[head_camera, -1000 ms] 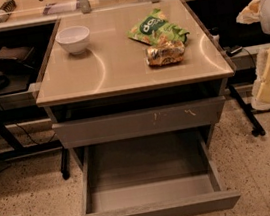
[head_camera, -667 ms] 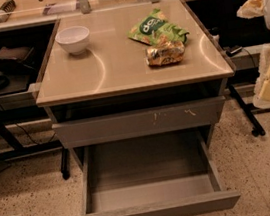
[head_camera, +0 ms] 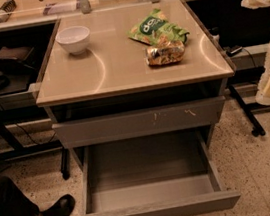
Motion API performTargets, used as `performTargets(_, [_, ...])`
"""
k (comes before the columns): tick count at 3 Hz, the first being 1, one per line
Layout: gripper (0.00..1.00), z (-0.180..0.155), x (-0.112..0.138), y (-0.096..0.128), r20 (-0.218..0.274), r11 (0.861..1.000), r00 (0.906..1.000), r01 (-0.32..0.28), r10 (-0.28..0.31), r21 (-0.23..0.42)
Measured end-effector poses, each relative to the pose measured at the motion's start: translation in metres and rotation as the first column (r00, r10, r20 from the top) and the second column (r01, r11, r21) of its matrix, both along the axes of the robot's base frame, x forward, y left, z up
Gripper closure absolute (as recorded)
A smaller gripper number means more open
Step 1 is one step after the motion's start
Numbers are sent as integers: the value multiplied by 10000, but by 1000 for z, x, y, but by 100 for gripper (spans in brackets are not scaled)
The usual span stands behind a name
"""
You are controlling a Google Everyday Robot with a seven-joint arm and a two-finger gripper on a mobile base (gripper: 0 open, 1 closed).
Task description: Place orange can into middle drawer
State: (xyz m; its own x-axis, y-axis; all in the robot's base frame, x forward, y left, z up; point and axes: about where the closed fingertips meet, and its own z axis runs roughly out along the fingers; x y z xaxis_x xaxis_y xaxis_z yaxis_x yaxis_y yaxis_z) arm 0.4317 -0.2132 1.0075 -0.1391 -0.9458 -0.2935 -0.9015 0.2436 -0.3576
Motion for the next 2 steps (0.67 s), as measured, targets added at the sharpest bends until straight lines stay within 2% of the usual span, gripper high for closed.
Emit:
performTargets(1, [0, 2, 35, -1, -291, 9996, 9996, 24, -33, -294])
performTargets(2, [0, 13, 99, 13, -456, 9959, 9990, -30, -12, -905])
